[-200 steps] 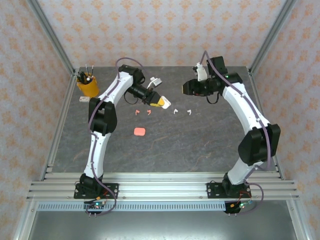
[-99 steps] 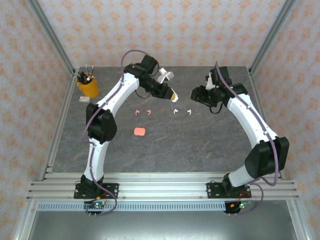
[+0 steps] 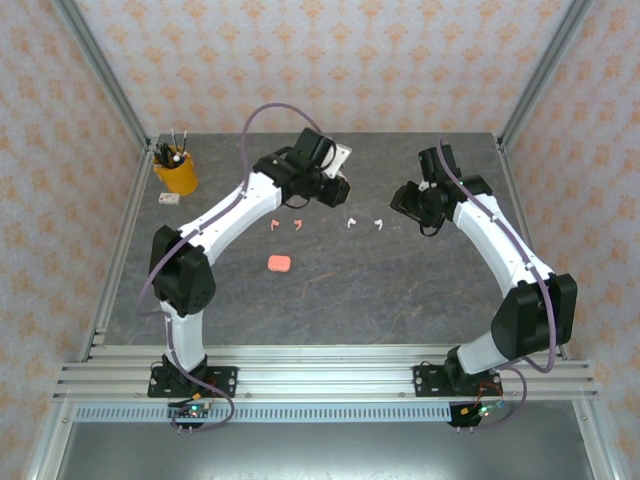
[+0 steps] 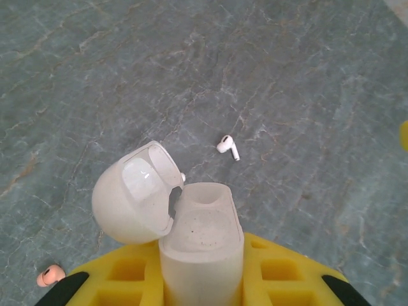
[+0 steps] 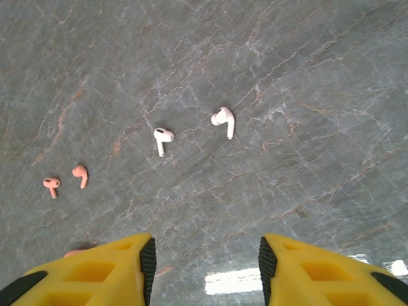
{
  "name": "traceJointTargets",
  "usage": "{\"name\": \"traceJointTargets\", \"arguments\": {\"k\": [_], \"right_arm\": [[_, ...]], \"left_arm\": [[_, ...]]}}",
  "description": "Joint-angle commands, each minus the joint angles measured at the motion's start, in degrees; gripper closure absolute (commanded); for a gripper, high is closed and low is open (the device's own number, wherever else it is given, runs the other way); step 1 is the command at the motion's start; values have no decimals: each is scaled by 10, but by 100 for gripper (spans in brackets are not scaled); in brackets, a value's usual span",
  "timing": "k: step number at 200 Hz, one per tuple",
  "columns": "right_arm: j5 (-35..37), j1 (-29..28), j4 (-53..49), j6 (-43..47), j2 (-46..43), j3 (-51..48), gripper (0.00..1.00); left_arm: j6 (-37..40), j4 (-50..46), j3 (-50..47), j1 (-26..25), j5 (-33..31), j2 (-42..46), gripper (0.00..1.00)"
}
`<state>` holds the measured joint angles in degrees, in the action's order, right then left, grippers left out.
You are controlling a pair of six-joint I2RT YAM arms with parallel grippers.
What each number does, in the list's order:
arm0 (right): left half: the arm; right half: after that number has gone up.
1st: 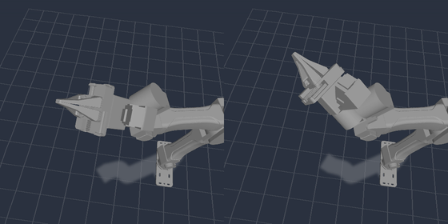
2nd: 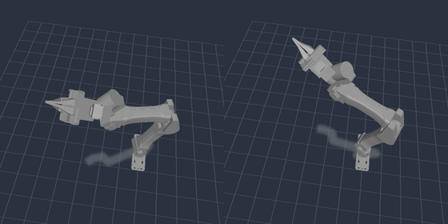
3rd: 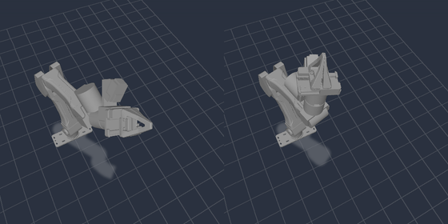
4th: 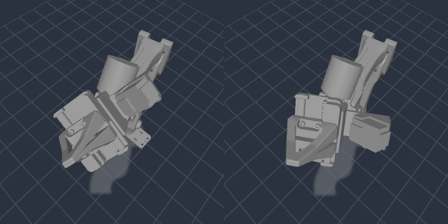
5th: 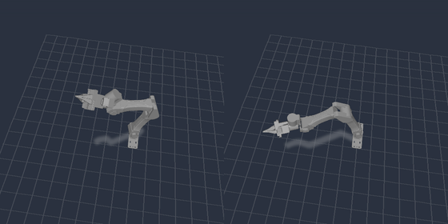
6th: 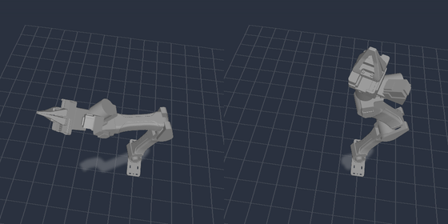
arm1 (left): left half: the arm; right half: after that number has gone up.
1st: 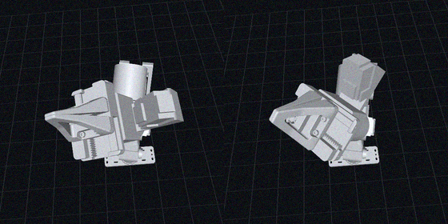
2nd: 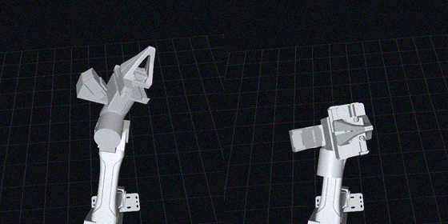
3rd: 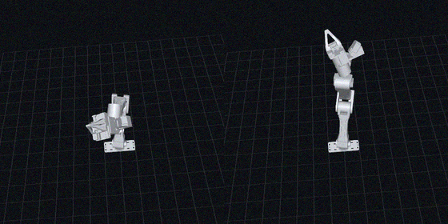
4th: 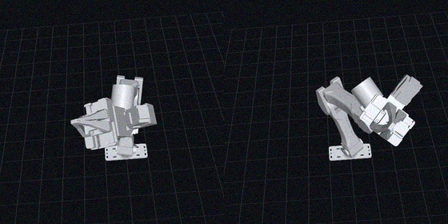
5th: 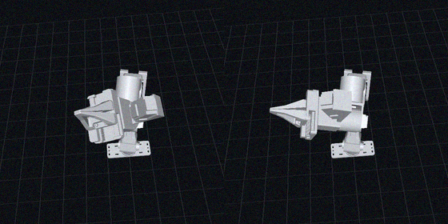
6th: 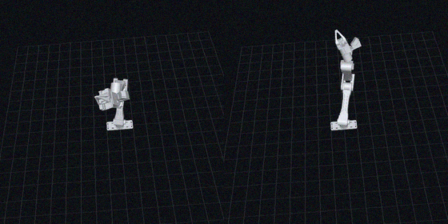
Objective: Insert the wireless bluetooth earbuds into the charging case
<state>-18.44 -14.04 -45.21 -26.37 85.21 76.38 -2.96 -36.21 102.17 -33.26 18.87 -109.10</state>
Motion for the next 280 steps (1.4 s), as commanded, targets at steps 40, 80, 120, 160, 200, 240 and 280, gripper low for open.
{"name": "traceJointTargets", "arguments": {"k": [40, 80, 120, 160, 200, 240, 280], "right_arm": [[45, 4, -29, -19, 38, 15, 52], [44, 4, -29, -21, 95, 36, 53], [33, 2, -31, -25, 153, 65, 54], [21, 0, -44, -16, 193, 107, 55], [16, -9, -52, -13, 224, 145, 55], [21, -35, -71, -25, 260, 190, 56], [42, -67, -103, -54, 305, 244, 56]], "left_arm": [[-23, 408, -279, -31, -72, 114, 100], [-34, 687, -442, -31, -58, 125, 100], [-22, 847, -510, -31, -7, 116, 100], [-32, 938, -559, -31, 22, 110, 100], [-58, 1028, -601, -32, -37, 81, 100], [-66, 1086, -613, -32, -75, 60, 100], [-31, 1095, -630, -31, -72, 81, 100]]}}
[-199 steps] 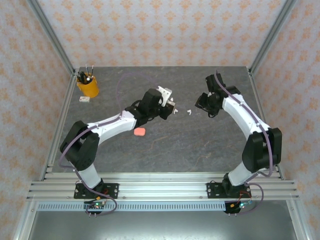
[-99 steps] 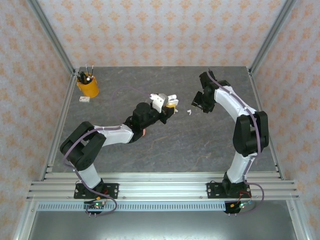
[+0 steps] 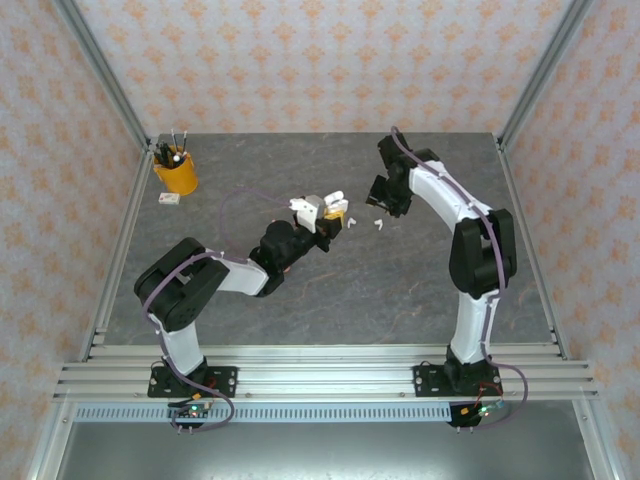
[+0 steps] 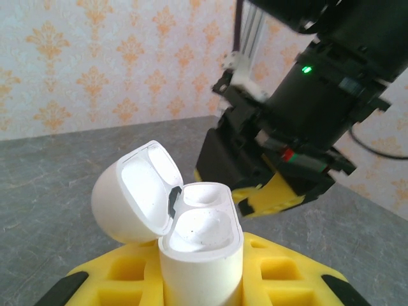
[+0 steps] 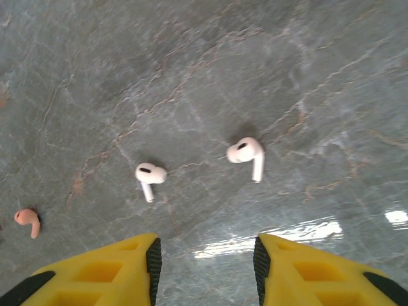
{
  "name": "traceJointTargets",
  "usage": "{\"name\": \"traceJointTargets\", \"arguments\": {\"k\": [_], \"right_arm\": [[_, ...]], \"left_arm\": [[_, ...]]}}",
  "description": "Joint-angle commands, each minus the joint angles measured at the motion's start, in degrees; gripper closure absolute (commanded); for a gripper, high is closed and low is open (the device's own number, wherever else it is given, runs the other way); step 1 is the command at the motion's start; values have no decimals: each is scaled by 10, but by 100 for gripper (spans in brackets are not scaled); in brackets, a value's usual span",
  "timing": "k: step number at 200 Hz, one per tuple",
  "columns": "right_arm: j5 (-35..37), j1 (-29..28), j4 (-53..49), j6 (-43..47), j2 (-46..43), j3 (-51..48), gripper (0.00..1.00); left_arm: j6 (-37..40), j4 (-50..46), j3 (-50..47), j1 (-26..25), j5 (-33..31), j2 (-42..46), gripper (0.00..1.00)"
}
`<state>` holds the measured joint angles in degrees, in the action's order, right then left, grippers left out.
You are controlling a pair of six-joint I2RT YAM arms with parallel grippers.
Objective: Insert the wireless bluetooth earbuds into the charging case
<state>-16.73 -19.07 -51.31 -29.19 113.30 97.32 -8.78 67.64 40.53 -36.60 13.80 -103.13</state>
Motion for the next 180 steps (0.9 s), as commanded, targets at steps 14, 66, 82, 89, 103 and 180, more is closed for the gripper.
{"name": "traceJointTargets", "arguments": {"k": [14, 66, 82, 89, 103, 180], "right_arm": [[28, -25, -48, -42, 39, 49, 56], [62, -57, -76, -82, 97, 96, 52], [68, -65, -82, -86, 113, 112, 51], [70, -68, -86, -88, 121, 119, 50], [73, -74, -92, -89, 138, 138, 49], [65, -83, -98, -92, 187, 182, 46]], "left_arm": [[34, 57, -22, 5, -22, 32, 100], [51, 56, -46, 21, -23, 76, 100], [52, 56, -49, 30, -22, 87, 100], [52, 56, -52, 33, -22, 92, 100], [52, 56, -55, 39, -22, 99, 100], [50, 51, -64, 48, -7, 119, 100]]}}
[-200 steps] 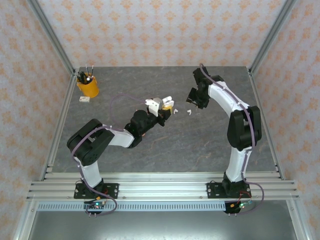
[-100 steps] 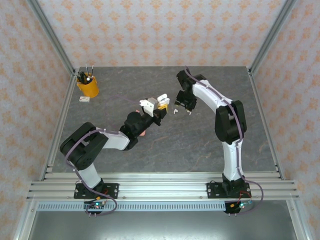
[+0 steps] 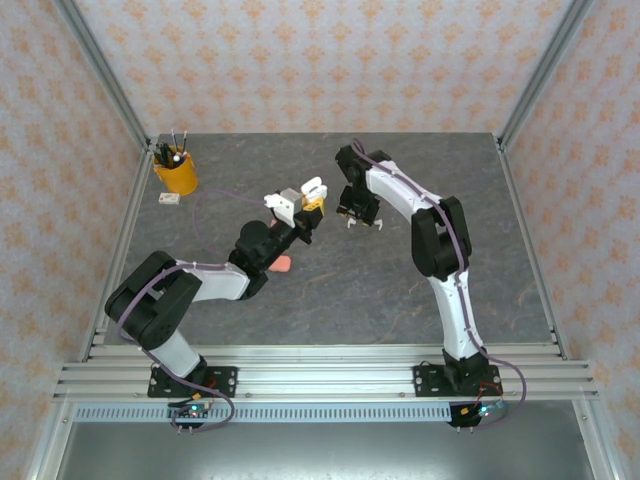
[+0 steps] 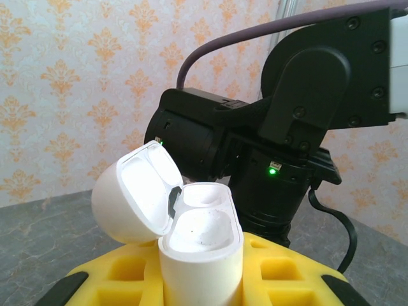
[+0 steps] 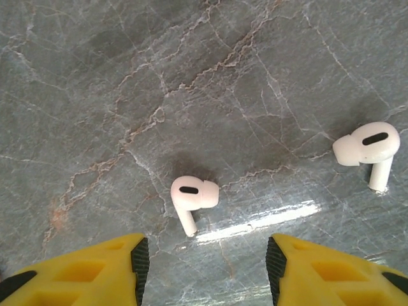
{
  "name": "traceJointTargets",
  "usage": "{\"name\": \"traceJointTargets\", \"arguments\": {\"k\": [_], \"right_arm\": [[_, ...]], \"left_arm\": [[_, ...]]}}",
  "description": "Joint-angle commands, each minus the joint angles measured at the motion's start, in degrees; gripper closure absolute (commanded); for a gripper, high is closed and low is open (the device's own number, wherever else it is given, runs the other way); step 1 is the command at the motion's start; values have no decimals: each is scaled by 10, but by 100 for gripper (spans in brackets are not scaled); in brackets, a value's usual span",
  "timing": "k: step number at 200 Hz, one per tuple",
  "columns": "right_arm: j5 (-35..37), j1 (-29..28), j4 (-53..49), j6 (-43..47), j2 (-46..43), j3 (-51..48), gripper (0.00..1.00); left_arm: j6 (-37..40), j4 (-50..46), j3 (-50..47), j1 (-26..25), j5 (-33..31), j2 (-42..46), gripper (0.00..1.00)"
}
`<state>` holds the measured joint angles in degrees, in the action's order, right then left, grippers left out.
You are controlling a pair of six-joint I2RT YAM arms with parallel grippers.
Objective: Insert the wireless bluetooth earbuds into the charging case
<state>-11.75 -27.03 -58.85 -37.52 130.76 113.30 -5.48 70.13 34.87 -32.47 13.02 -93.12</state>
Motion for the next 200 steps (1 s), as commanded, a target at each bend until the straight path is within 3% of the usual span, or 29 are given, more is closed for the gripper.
{"name": "traceJointTargets", "arguments": {"k": [1, 200], "right_arm": [[15, -3, -22, -9, 13, 23, 46], [8, -5, -28, -29, 84, 80, 51]], "left_arm": [[17, 26, -8, 7, 1, 18, 100], [4, 29, -6, 8, 10, 2, 100]]}}
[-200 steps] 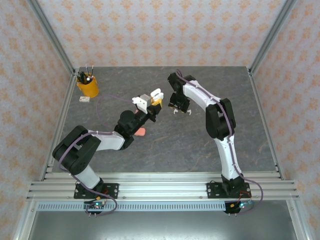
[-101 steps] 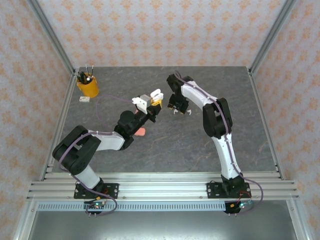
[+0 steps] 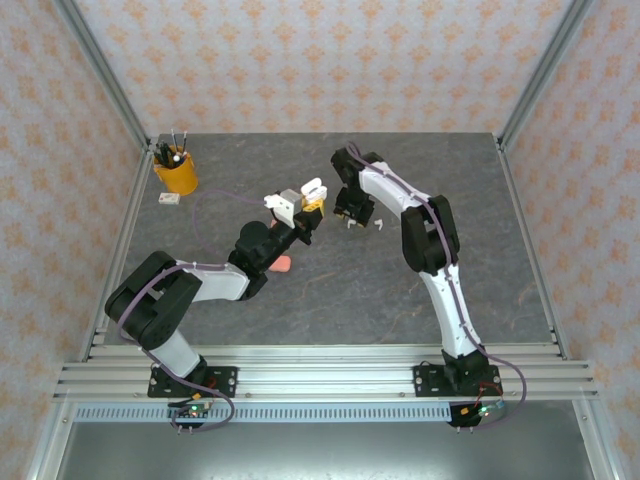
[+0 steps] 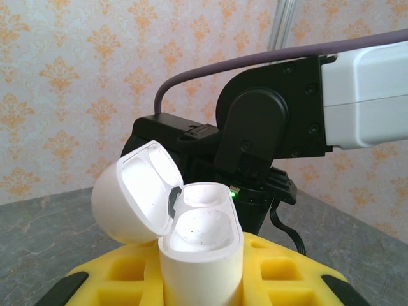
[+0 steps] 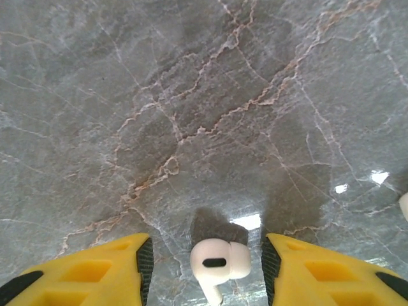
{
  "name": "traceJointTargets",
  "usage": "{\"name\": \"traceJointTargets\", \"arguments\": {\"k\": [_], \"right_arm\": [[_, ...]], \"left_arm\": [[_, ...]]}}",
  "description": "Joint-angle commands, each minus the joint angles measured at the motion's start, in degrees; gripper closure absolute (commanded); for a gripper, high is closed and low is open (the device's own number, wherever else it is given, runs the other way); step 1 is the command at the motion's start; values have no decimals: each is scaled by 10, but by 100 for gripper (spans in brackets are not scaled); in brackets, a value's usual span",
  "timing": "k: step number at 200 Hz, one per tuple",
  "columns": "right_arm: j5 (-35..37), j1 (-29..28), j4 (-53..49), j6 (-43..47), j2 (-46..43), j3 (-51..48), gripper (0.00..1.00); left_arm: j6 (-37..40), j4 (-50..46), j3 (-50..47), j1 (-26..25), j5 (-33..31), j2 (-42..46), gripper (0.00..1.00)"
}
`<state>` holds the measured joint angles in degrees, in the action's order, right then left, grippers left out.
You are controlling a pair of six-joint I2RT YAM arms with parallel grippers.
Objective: Insert the wireless bluetooth earbuds into the charging case
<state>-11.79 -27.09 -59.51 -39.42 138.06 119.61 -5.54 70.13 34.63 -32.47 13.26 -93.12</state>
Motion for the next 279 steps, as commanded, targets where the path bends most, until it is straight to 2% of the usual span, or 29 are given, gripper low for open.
{"name": "traceJointTargets", "arguments": {"k": [1, 162, 224, 247, 260, 279], "right_arm": [[9, -5, -21, -10, 11, 17, 51], [1, -10, -16, -6, 6, 8, 61], [-2, -10, -4, -5, -5, -9, 68], [-3, -10, 0, -5, -10, -15, 69], [-5, -10, 2, -6, -12, -18, 64], [-5, -10, 4, -7, -14, -22, 62]], "left_arm": [[4, 29, -4, 7, 8, 2, 100], [-5, 22, 4, 8, 11, -7, 100], [-6, 16, 5, 8, 11, -4, 100], [-6, 13, 5, 8, 12, -2, 100], [-5, 11, 5, 8, 12, -1, 100], [-4, 8, 6, 8, 12, 1, 100]]}}
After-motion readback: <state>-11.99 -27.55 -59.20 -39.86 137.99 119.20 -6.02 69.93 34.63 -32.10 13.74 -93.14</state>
